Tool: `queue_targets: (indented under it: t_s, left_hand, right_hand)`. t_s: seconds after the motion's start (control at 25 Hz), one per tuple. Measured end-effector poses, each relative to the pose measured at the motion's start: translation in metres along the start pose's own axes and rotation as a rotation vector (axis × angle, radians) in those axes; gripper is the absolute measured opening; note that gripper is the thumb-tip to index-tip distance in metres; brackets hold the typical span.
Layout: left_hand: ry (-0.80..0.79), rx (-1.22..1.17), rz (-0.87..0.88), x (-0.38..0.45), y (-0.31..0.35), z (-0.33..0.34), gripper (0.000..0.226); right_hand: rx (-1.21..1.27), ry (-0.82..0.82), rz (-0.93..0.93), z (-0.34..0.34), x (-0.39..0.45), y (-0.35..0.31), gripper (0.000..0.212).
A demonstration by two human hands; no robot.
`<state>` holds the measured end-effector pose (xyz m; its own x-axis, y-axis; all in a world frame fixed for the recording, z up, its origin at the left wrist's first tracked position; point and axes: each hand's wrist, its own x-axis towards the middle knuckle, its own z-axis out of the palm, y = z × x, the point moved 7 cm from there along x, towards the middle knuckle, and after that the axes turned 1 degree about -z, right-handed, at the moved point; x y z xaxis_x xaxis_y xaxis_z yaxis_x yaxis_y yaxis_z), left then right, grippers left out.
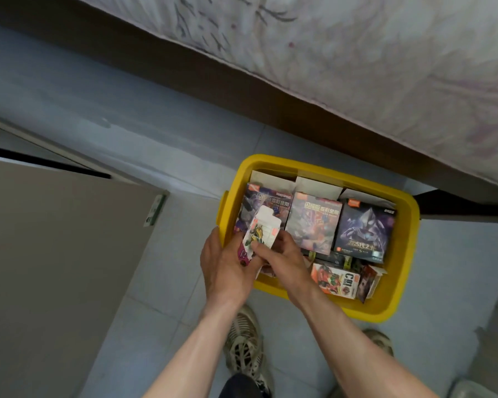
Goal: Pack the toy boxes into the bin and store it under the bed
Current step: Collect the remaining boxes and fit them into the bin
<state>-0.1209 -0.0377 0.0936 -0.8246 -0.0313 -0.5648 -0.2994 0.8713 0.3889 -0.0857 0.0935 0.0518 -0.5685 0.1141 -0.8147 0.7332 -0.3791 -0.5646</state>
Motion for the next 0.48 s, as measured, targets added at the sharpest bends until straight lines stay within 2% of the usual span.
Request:
queue_targets:
  t_s: [0.12,0.32,0.48]
  left_hand:
    - [0.084,0.003,0.091,-0.005,0.014,-0.008,0.06]
    - [0.047,-0.201,0.003,-0.003,0.014,-0.01,0.053]
    - [0.049,-0.222,0.075,0.011,0.024,-0.01,0.06]
  right_hand:
    - [0.063,-0.011,0.033,0.003,-0.001,-0.01,0.024]
    - [0.059,-0.004,0.008,0.006,0.008,-0.028,0.023]
    - [-0.057,0.162,-0.017,0.006,0.028,-0.036,0.017]
